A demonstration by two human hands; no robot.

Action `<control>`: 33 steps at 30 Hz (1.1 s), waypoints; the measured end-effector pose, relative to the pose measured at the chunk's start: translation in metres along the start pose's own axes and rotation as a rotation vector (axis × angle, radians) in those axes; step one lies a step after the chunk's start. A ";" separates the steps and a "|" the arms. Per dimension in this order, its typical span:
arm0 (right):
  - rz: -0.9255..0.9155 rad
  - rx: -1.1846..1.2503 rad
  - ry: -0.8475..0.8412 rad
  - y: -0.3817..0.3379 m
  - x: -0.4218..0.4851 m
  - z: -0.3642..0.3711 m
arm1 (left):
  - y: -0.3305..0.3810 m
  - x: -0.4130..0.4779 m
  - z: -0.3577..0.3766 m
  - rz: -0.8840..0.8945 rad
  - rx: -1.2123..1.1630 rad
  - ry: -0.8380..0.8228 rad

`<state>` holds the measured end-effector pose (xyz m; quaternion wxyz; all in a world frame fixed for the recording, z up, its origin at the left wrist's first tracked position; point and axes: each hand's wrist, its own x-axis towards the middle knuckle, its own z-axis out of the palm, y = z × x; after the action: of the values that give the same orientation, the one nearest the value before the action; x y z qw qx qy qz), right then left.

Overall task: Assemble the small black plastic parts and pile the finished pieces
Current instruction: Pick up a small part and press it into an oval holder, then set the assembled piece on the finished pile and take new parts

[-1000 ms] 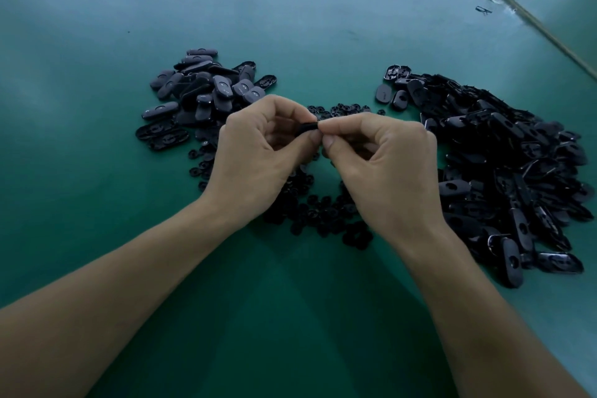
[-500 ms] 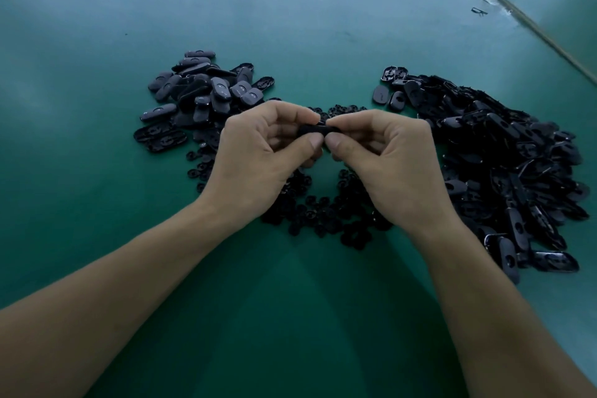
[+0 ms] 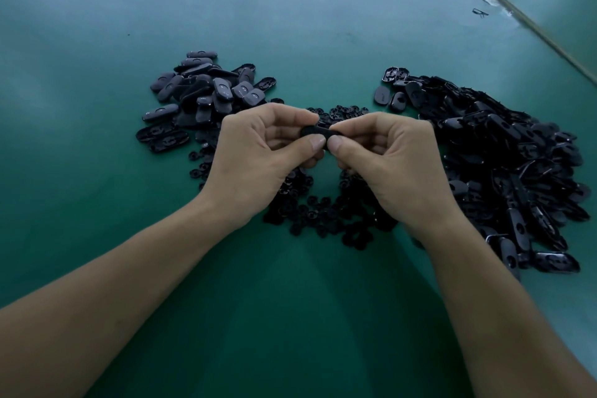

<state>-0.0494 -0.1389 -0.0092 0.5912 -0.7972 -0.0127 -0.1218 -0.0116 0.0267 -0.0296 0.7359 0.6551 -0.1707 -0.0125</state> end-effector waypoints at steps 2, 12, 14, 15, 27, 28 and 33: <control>-0.019 -0.024 0.000 0.000 0.000 0.000 | 0.000 0.000 0.000 0.001 0.006 -0.002; -0.044 -0.099 0.032 -0.001 0.000 0.003 | -0.002 0.000 -0.001 0.008 0.008 0.000; -0.037 -0.092 0.037 0.000 0.000 0.002 | -0.002 0.000 -0.001 0.017 0.018 0.013; -0.031 -0.091 0.036 0.000 0.000 0.002 | -0.002 0.000 -0.001 0.018 0.025 0.021; -0.001 -0.148 0.108 -0.005 0.000 0.004 | 0.000 0.001 0.001 0.048 0.019 0.088; 0.006 -0.174 0.146 -0.005 0.001 0.003 | -0.001 0.002 0.001 0.039 -0.013 0.126; 0.096 -0.586 0.178 -0.005 0.018 -0.013 | -0.001 0.009 -0.004 -0.037 -0.163 0.262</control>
<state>-0.0352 -0.1520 0.0024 0.3399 -0.9197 0.1122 -0.1615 -0.0021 0.0278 -0.0286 0.8022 0.5923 -0.0597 0.0459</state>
